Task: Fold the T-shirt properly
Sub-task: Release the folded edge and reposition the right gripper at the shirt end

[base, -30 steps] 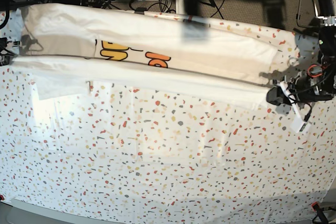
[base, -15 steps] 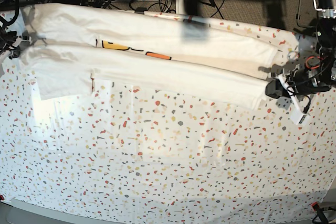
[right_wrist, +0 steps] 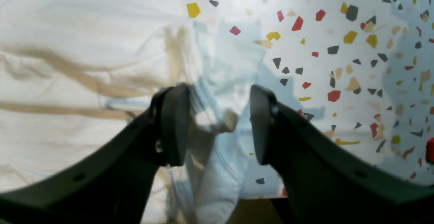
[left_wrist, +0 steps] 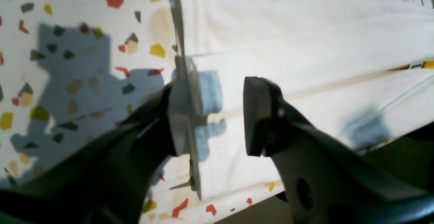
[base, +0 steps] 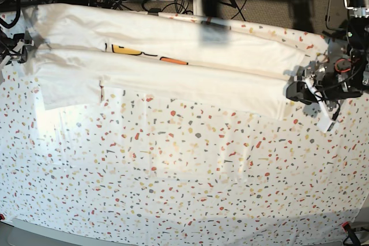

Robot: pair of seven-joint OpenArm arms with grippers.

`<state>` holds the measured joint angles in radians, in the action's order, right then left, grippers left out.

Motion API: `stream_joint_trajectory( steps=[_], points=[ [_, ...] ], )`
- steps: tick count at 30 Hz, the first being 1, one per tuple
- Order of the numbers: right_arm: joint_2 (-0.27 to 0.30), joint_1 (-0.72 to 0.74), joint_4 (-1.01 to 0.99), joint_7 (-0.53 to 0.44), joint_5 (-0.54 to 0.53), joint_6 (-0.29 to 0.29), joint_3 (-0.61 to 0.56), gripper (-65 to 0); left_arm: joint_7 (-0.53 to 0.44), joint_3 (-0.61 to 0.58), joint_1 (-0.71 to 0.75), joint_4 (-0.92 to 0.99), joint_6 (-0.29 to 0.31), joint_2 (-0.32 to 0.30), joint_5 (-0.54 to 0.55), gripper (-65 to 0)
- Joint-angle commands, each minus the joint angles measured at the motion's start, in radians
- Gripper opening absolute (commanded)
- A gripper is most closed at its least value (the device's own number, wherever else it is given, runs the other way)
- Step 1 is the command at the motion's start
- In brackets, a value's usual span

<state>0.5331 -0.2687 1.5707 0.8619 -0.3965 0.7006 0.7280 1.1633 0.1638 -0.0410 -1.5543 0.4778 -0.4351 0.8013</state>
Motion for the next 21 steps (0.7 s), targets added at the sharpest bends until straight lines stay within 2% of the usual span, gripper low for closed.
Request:
stream_joint_trajectory(
  steps=[1,7,11,13,17,21],
  points=[
    [0.032,0.009,0.016,-0.021,-0.008,-0.002,0.011,-35.7,-0.016,0.008,-0.021,-0.018,0.002,-0.017,0.011,-38.3],
    [0.056,0.112,0.016,-0.064,-0.027,-0.010,0.012,-35.7,-0.170,0.008,-0.026,-0.019,0.001,-0.013,0.011,-38.3],
    [0.056,0.229,0.016,0.066,-0.120,-0.010,0.012,-35.7,-0.189,0.007,-0.030,-0.058,0.002,0.019,0.011,-38.3],
    [0.057,0.268,0.016,0.088,-0.132,-0.009,0.011,-35.7,-0.192,0.006,-0.029,-0.092,0.003,0.036,0.011,-38.3],
    [0.057,0.304,-0.023,0.051,-0.117,-0.008,0.011,-35.7,-0.193,0.005,-0.029,-0.152,0.004,0.060,0.011,-38.3],
    [0.060,0.380,-0.198,-0.022,-0.087,-0.008,0.008,-35.7,-0.214,0.005,-0.029,-0.190,0.004,0.100,0.011,-38.3]
  ],
)
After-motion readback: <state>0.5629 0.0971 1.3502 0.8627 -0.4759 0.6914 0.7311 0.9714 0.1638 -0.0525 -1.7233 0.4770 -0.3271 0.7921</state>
